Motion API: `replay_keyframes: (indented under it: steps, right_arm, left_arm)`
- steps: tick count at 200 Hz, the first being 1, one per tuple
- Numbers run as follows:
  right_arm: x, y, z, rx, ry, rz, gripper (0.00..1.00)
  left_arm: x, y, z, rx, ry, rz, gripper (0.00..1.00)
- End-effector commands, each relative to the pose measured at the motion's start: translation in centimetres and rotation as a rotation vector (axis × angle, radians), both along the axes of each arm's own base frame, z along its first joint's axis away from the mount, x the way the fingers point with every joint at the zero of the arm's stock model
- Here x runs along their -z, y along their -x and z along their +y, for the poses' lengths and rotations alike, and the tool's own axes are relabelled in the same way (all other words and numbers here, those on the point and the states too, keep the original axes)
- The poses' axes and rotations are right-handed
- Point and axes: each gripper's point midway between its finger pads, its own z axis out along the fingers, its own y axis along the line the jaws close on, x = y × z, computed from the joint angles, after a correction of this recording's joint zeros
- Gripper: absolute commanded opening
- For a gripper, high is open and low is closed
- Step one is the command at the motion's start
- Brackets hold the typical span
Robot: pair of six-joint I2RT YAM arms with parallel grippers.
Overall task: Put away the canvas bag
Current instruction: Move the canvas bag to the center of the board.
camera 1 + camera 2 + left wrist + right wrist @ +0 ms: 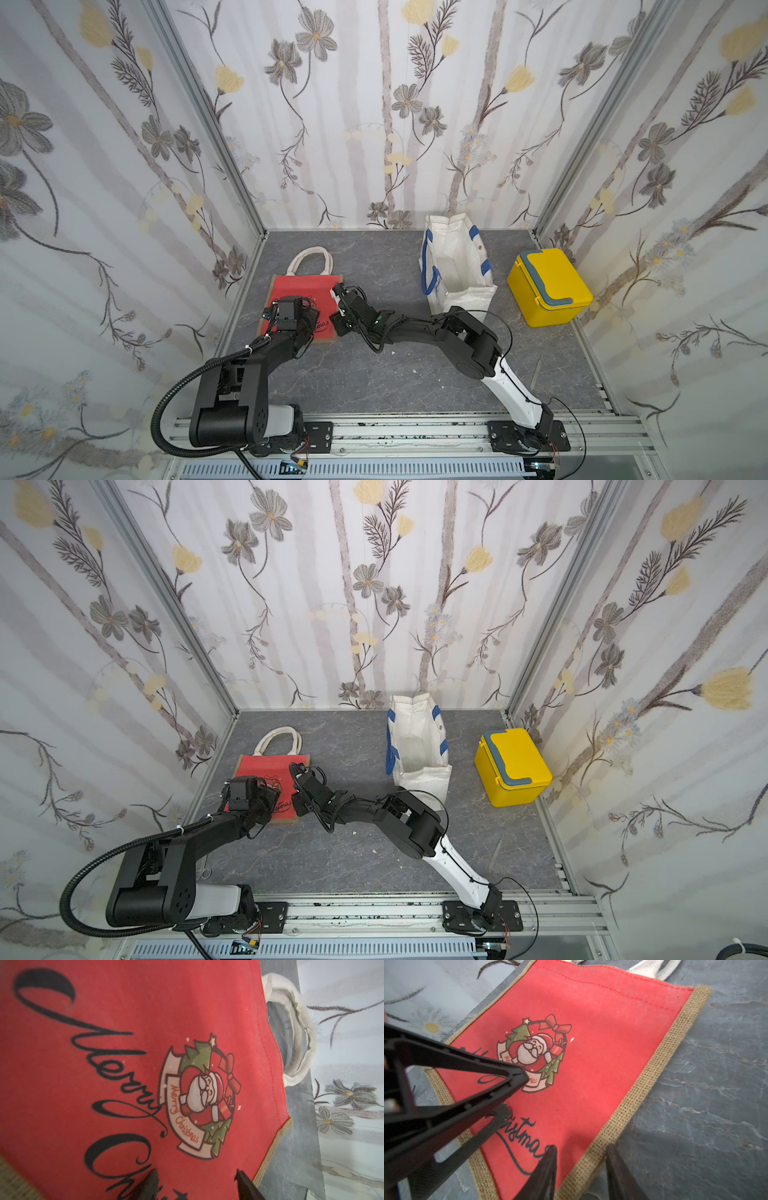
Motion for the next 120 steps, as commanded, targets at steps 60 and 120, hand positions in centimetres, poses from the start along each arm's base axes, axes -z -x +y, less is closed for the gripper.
replay_keyframes:
  steps: [60,120]
  right_arm:
    - [-7.2,-0.6,-3.1,0.069,-0.049,-0.141,0.56]
    - [-6.8,1.2,-5.6,0.069,-0.027,-0.131,0.58]
  left_arm:
    - [5.3,-0.7,-0.9,-0.049,0.097,0.152,0.42]
    - [5.9,-0.6,1.4,-0.08,0.033,0.199,0.3]
